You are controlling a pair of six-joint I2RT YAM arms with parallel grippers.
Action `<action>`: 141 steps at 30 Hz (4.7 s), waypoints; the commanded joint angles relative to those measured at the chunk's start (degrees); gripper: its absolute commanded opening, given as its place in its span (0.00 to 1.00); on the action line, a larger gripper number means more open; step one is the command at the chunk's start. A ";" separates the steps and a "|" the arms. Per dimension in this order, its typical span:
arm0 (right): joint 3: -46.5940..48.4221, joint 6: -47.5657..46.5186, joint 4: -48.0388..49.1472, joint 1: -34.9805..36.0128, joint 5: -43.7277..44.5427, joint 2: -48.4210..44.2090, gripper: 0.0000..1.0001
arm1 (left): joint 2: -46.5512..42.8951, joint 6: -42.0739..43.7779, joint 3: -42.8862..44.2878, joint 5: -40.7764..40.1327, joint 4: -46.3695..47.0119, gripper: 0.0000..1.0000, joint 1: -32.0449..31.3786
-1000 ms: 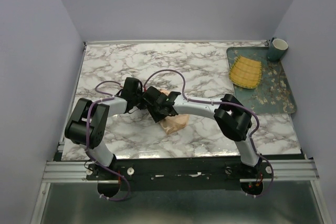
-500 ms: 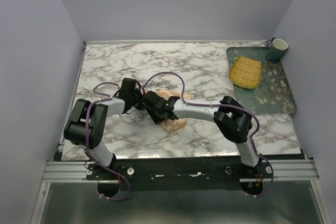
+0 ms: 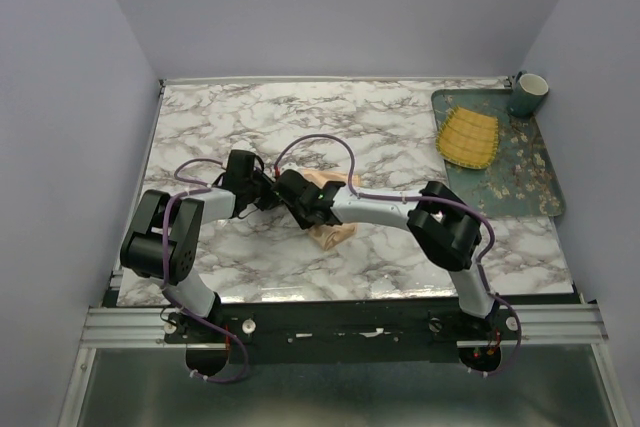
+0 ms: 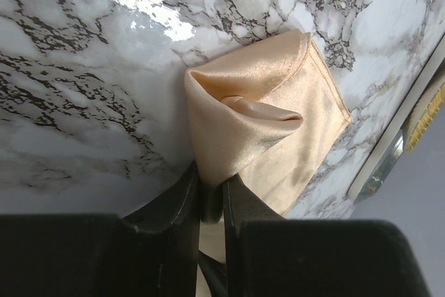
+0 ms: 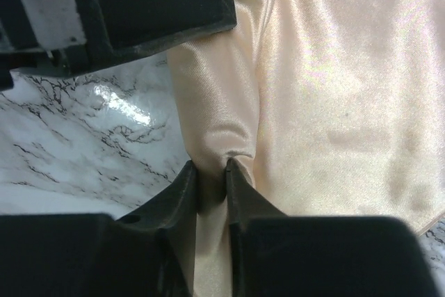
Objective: Fold the napkin, place the utensils inside, and roll it up
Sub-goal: Roll the napkin with the utensil
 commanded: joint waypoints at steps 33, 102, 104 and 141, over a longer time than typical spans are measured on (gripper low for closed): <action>-2.60 5.81 9.27 -25.69 -80.76 14.77 0.02 | -0.33 9.04 1.56 1.94 -3.14 0.76 -3.67; 6.72 -7.63 -13.32 -2.57 -5.52 -1.31 0.63 | 1.08 9.30 2.97 -6.67 -8.77 0.01 -5.95; 6.55 -7.98 -13.06 -2.57 -4.82 -0.70 0.63 | 0.99 9.30 3.05 -6.58 -8.77 0.01 -5.78; -2.68 -4.21 -0.32 -15.92 -45.10 2.37 0.12 | -7.62 18.87 5.16 -8.87 -16.32 0.62 -3.40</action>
